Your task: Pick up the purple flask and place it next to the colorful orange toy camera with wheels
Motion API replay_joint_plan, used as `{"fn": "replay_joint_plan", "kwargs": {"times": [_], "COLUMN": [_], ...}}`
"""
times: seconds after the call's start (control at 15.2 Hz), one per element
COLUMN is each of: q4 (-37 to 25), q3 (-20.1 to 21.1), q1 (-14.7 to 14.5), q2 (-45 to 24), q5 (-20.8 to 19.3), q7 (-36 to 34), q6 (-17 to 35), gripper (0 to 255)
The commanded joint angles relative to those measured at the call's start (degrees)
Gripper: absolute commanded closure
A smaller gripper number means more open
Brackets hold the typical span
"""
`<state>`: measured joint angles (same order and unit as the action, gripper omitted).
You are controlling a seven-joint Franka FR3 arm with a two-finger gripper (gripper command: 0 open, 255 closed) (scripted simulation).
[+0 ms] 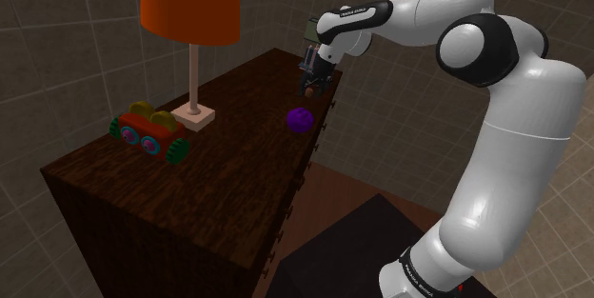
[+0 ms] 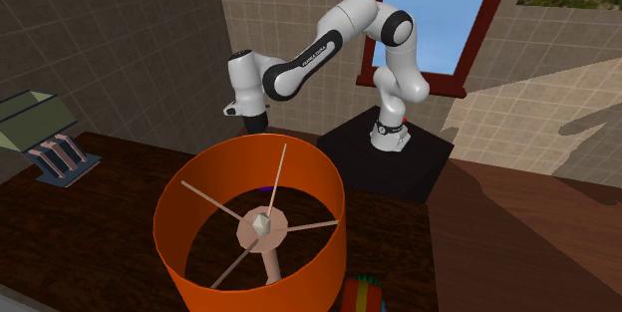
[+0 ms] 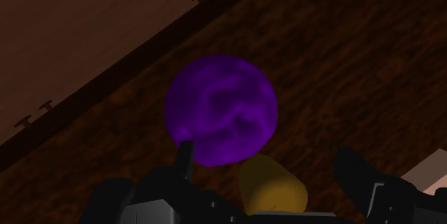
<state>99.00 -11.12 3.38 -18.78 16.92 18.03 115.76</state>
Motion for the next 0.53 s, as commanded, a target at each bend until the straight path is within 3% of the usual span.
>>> {"fn": "replay_joint_plan", "kwargs": {"times": [0.0, 0.07, 0.46], "q4": [0.00, 0.00, 0.01], "q3": [0.00, 0.00, 0.00], "q1": [0.00, 0.00, 0.00], "q2": [0.00, 0.00, 0.00], "q5": [0.00, 0.00, 0.00], "q7": [0.00, 0.00, 0.00], "q6": [0.00, 0.00, 0.01], "gripper": [0, 255, 255]}}
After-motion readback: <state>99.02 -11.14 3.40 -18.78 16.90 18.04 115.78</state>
